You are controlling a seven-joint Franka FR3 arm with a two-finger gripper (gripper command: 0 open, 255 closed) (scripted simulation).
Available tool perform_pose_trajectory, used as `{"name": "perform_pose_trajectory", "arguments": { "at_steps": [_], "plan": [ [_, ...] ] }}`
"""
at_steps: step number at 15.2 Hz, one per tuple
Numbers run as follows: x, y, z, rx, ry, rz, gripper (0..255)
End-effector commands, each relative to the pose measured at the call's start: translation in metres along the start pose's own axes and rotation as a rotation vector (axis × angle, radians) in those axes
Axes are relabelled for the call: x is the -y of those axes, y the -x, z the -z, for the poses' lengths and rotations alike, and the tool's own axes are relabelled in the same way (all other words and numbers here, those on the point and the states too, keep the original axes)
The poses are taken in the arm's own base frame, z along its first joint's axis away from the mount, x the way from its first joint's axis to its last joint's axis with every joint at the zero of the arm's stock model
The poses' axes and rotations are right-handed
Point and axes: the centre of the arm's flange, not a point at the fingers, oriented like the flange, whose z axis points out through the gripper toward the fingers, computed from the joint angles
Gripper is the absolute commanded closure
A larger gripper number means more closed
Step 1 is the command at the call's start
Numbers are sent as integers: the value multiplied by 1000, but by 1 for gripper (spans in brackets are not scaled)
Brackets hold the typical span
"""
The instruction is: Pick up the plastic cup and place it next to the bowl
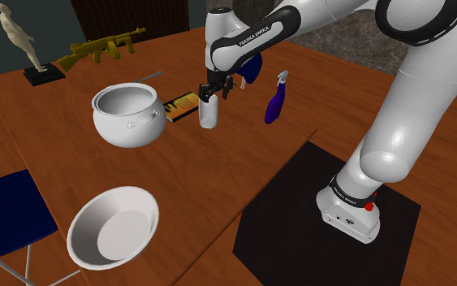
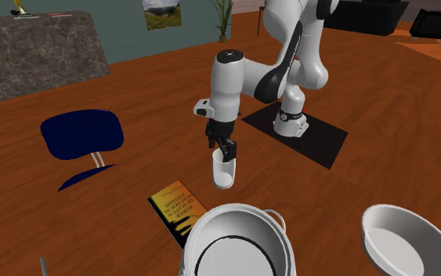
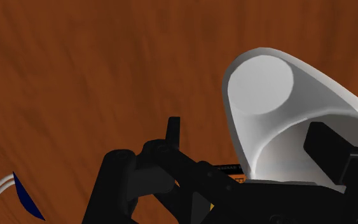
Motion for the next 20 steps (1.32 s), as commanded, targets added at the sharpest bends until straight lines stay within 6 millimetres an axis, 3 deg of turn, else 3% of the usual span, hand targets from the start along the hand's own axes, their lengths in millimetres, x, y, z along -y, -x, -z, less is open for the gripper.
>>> {"name": "perform_pose_trajectory", "arguments": {
  "at_steps": [1,4,5,14,20],
  "plan": [
    [0,0,0,0,0,0,0],
    [0,0,0,0,0,0,0],
    [0,0,0,0,0,0,255],
    [0,0,0,0,0,0,255],
    [-1,-3,31,0,0,0,255]
  ]
}}
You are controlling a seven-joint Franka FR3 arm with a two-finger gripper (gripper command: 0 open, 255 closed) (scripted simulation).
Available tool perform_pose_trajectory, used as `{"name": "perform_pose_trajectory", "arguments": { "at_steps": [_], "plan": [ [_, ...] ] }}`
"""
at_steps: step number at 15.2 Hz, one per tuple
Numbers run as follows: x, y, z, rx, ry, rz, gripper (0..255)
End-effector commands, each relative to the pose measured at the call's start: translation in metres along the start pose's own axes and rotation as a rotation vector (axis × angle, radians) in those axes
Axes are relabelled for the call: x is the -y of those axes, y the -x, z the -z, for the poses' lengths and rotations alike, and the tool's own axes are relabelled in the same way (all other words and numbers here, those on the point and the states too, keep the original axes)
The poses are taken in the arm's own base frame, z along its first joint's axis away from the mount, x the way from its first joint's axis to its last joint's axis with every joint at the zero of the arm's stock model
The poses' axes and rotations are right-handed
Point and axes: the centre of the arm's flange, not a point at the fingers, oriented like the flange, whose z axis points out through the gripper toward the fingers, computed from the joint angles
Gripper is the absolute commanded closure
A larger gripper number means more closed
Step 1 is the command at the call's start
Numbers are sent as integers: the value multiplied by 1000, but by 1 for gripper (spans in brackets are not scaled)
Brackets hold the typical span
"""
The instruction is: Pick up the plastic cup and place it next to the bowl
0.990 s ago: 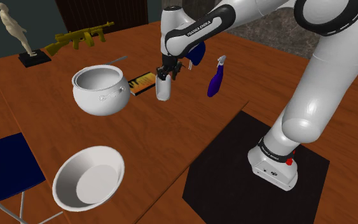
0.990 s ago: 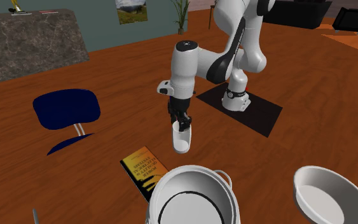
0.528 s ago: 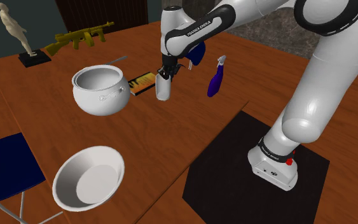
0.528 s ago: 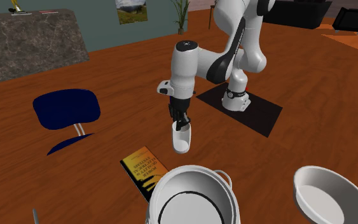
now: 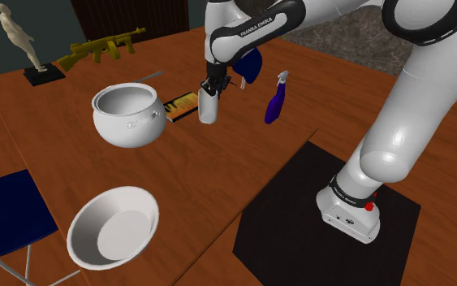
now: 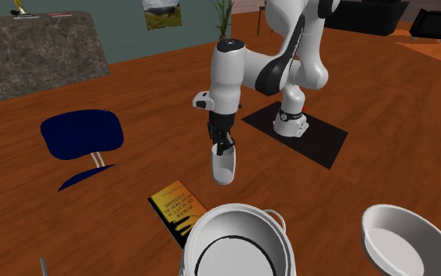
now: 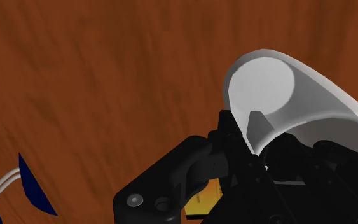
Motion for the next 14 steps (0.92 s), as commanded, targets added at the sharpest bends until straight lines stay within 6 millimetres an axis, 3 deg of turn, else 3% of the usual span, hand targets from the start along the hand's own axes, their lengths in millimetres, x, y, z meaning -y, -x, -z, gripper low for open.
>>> {"name": "perform_pose_trajectory", "arguments": {
  "at_steps": [1,14],
  "plan": [
    [-1,-1,11,0,0,0,255],
    [-3,-6,79,0,0,0,255]
  ]
}}
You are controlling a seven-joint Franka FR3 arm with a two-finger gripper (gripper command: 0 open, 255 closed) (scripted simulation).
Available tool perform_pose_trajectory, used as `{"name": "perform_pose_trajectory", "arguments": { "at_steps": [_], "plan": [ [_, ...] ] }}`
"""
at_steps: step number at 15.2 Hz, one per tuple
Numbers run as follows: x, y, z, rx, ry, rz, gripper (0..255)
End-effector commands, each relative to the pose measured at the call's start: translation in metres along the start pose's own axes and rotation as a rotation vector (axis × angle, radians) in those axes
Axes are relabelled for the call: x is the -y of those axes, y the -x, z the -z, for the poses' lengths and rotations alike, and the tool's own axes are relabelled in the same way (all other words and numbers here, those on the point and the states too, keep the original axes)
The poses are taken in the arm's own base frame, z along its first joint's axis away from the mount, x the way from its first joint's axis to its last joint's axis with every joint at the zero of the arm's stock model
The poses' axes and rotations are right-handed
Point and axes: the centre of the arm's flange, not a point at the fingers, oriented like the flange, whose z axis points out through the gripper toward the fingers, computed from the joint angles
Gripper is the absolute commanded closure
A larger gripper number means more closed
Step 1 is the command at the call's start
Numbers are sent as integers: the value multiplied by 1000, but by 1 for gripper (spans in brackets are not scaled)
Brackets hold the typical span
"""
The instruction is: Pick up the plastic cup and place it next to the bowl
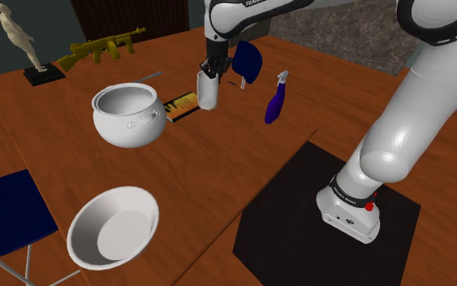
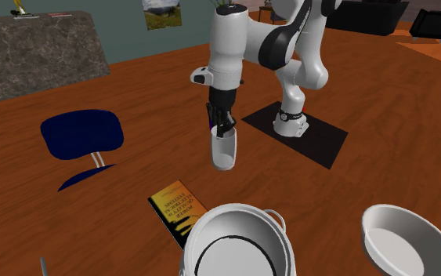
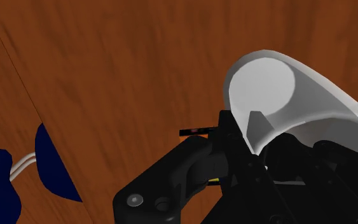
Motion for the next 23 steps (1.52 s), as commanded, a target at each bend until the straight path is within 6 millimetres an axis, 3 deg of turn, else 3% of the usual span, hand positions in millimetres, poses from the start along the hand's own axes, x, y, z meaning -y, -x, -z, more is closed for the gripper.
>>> {"name": "perform_pose_trajectory", "arguments": {
  "at_steps": [1,21,23],
  "plan": [
    [-1,-1,11,0,0,0,255],
    [-5,-9,112,0,0,0,255],
    [15,8,114,0,0,0,255]
  ]
}}
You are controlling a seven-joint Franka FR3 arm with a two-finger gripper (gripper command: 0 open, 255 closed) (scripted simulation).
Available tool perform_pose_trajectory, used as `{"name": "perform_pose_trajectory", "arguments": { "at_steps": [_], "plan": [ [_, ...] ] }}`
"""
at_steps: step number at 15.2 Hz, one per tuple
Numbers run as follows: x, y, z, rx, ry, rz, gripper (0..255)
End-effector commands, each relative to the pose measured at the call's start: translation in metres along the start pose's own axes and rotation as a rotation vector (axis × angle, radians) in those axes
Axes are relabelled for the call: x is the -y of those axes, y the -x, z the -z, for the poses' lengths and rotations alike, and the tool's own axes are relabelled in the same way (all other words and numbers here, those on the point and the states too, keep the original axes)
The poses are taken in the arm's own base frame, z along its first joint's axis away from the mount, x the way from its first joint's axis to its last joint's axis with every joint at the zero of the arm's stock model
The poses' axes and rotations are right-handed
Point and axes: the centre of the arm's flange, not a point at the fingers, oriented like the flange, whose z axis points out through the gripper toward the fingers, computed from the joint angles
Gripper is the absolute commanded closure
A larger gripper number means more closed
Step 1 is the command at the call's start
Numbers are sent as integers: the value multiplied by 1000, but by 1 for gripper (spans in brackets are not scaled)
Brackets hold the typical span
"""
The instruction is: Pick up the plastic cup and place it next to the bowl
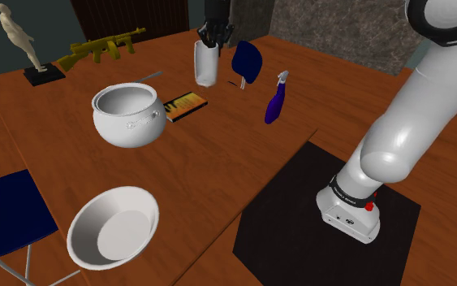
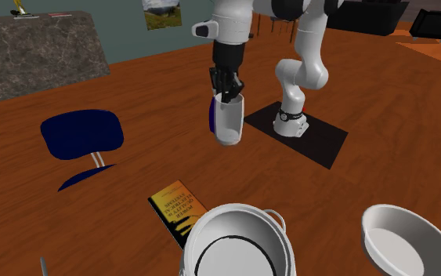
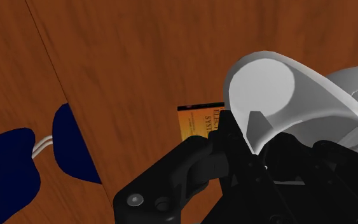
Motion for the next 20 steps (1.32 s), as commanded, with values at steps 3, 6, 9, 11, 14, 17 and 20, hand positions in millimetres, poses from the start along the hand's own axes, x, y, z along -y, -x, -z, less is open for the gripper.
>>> {"name": "perform_pose_trajectory", "arguments": {
  "at_steps": [3,6,9,11,14,17,20],
  "plan": [
    [38,34,5,0,0,0,255],
    [68,60,9,0,0,0,255],
    [97,86,12,0,0,0,255],
    [117,103,14,0,0,0,255],
    [147,129,18,0,0,0,255],
    [177,155,21,0,0,0,255],
    [207,181,25,0,0,0,255]
  ]
}}
